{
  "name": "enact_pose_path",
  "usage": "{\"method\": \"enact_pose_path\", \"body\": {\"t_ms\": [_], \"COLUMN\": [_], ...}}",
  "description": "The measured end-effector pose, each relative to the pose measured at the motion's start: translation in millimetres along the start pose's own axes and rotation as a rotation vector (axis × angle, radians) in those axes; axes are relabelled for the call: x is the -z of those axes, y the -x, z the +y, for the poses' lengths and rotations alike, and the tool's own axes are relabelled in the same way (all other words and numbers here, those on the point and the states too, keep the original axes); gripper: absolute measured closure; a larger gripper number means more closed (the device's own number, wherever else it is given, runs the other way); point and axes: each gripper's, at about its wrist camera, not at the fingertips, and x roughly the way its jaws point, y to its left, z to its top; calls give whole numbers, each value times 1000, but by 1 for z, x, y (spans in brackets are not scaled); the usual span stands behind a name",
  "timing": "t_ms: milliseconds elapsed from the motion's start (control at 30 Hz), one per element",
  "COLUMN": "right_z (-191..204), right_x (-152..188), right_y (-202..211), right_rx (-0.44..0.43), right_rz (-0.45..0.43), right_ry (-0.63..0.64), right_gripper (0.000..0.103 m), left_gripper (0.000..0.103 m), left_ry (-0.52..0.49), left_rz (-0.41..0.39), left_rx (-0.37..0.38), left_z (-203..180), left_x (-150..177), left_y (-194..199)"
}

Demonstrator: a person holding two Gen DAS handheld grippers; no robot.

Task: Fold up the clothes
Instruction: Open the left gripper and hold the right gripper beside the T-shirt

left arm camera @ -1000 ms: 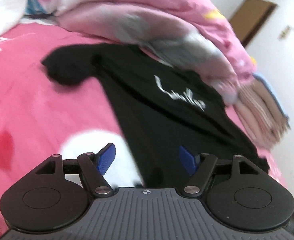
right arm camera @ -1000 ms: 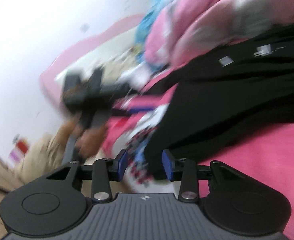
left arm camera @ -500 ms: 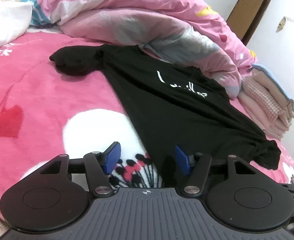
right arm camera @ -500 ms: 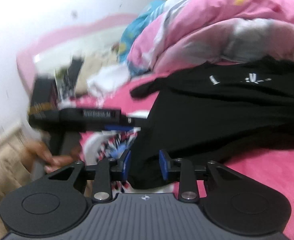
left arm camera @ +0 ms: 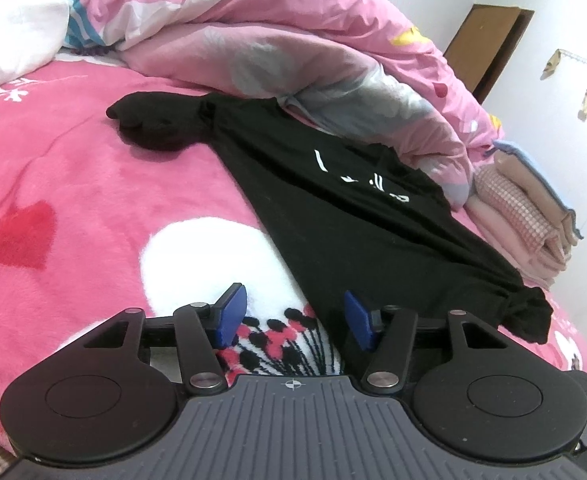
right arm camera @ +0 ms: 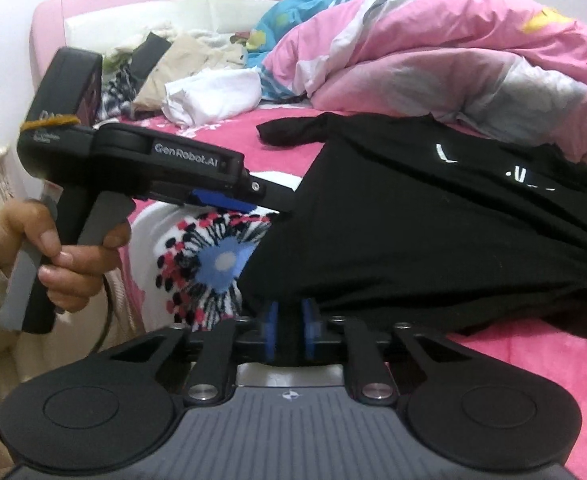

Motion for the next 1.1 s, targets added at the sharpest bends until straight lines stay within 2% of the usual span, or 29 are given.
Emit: {"method": "enact_pose_path", "body": {"t_ms": [67, 367, 500, 767, 933, 1100], "right_z": [-1, -7, -10, -9, -9, -10], "right_x": [-2, -22, -29, -19, -13, -8], "right_y": [4, 43, 55, 38, 31, 28], "right_rx": [-6, -36, -81, -156, -203, -260], "right_rz": [-13, -133, -172, -112, -102, -103], "right_ry": [-12, -27, -36, -43, -56, -72], "right_gripper": [103, 103, 103, 103, 103, 103], "left_gripper": [48, 48, 47, 46, 46, 50], "left_ry": [6, 52, 67, 119, 58, 32], "left_rz": [-5, -21, -31, -38, -30, 16], "left_rx": [10, 33, 24, 20, -12, -61], "left_z": [2, 13, 17, 26, 17, 16], "left_x": [0, -3, -7, -24, -44, -65], "left_y": [1, 10, 15, 17, -3, -38]}}
